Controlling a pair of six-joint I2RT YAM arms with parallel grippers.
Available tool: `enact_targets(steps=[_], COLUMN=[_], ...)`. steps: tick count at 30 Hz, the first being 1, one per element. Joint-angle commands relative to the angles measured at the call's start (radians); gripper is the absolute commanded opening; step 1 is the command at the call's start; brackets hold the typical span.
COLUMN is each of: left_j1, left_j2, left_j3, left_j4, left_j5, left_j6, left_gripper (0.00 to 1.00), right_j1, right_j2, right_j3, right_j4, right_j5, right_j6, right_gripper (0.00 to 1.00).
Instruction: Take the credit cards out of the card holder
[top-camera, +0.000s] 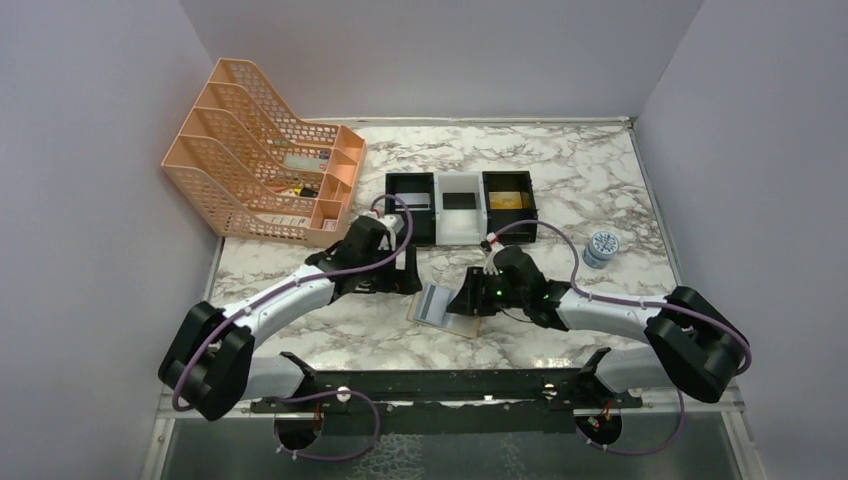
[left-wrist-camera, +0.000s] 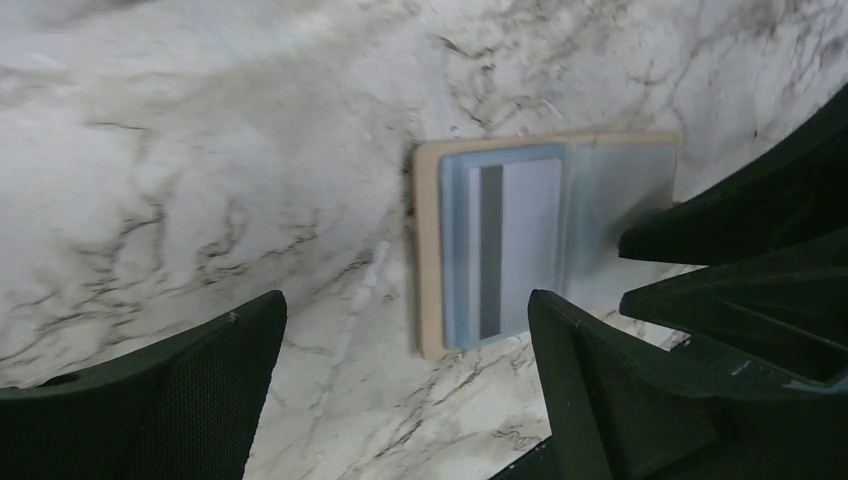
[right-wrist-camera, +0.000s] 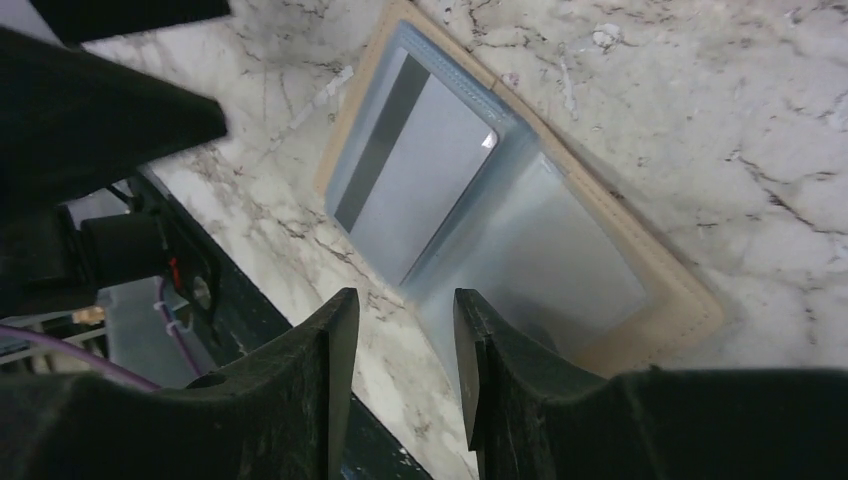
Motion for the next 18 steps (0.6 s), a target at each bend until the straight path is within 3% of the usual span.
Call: enact_targets(steps=[1,18], left_j1=[-0.123,-0.193], left_j2=[0.089,0.194], left_j3=[0.014,-0.032], left_j4=[0.114,0.241], left_j5=[0.052,0.032], left_j6=[-0.03,-0.094], left_gripper=[0.91,0.54], right_j1=[0.005,0.003], right_j2=[0.033,0.192], right_j3=[-0.006,0.035], right_j4=[0.152,0.189], right_j5=[-0.086,-0.048], right_j6=[0.092,0.127], right_gripper=[0.39,0.26])
